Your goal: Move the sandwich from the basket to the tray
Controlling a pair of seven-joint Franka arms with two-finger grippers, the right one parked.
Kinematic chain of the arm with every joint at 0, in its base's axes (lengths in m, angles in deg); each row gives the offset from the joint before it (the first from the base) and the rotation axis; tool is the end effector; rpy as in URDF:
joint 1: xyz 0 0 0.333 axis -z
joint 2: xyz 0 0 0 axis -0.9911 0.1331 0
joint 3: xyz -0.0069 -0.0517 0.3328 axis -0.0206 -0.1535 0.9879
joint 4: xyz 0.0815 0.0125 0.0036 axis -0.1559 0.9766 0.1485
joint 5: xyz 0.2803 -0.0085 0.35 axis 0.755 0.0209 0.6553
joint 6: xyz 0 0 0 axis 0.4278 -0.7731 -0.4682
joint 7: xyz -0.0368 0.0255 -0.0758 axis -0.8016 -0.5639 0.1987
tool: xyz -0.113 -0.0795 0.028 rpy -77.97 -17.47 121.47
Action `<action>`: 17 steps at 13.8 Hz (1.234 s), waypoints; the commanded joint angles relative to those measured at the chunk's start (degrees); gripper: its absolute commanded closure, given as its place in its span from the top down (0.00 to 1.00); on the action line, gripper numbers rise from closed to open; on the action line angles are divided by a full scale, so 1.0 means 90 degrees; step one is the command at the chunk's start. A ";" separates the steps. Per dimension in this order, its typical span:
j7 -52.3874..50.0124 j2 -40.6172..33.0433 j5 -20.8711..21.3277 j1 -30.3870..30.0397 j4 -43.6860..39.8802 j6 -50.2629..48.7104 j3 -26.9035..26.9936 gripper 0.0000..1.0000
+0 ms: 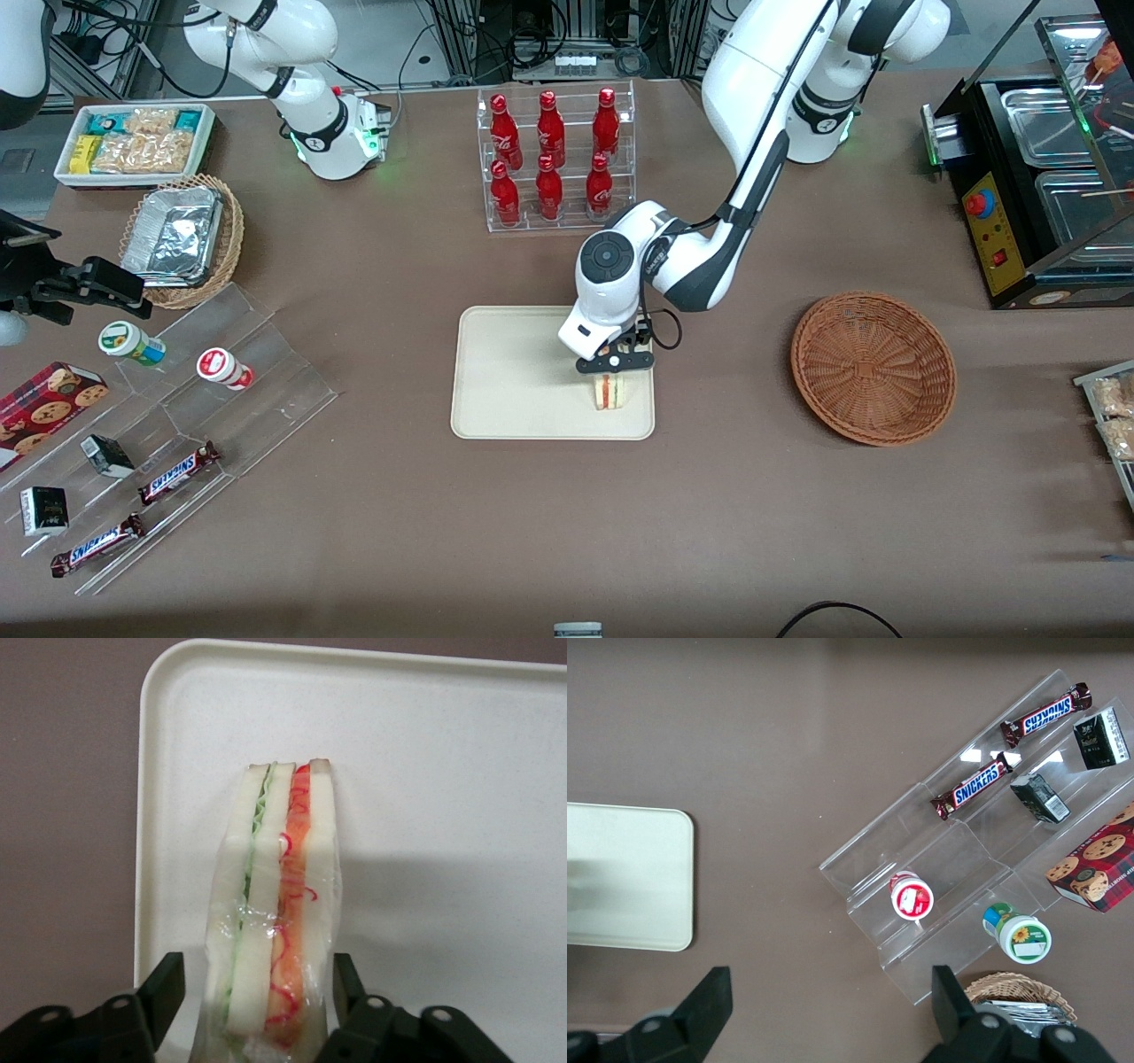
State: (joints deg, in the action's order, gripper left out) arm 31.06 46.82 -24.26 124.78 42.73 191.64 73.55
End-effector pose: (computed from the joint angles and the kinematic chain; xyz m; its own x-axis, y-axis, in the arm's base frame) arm 0.5498 -0.4982 0.1741 0.9974 0.0709 0.0159 0.0715 -0.9968 -0.0366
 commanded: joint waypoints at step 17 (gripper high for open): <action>0.0289 -0.3526 0.0089 -0.0496 -0.0166 -0.4079 0.1630 1.00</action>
State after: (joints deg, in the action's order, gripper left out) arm 30.78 20.00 -23.99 120.14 38.62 157.53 85.62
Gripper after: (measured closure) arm 0.000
